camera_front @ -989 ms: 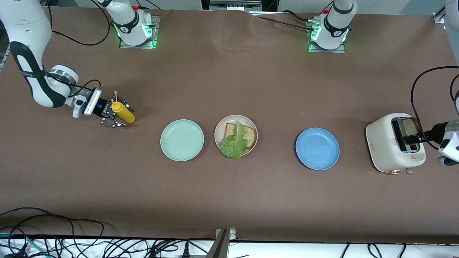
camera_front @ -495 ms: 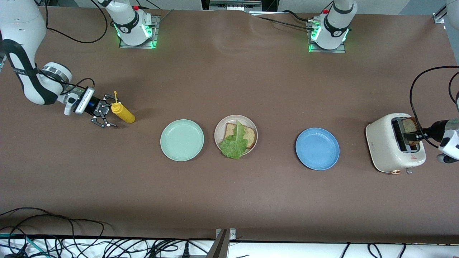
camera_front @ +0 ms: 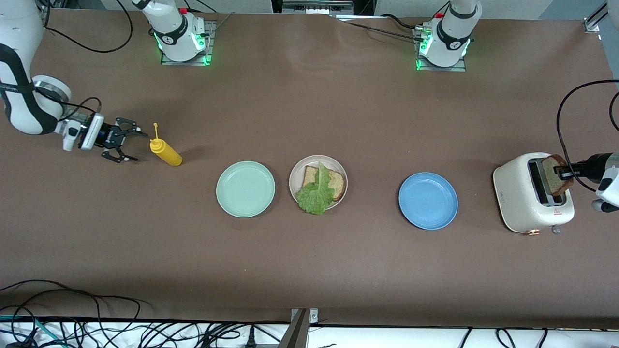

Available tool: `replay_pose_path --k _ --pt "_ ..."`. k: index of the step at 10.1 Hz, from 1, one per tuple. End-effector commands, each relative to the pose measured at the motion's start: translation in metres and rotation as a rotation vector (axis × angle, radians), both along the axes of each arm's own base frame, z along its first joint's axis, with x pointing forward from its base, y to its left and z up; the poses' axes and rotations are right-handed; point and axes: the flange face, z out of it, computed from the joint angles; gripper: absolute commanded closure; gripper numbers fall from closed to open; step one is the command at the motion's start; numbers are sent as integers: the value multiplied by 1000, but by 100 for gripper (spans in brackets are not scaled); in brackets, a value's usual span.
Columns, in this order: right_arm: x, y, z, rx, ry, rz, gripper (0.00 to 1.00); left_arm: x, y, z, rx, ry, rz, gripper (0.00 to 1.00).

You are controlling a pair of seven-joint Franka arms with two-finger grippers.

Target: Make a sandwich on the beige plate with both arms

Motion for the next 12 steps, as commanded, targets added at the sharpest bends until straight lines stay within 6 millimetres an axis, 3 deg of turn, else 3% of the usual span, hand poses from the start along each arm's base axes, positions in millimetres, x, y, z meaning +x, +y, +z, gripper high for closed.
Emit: replay_pose_path --k 1,3,4,5,8,12 --pt "39 -25 74 -159 124 -33 0 -13 -12 53 -19 -33 -15 100" --pt "60 -38 145 -312 231 -155 0 -11 -43 92 -18 -86 -56 100" --pt "66 -28 175 -364 286 -236 0 -7 -48 104 -15 -109 -65 100" --pt "75 -11 205 -451 356 -332 0 -4 -59 105 -18 -113 -84 100" --pt "110 31 284 -671 563 -596 0 -2 -67 105 -15 -111 -88 100" --pt "134 105 349 -845 657 -927 0 1 -92 113 -18 -114 -104 100"
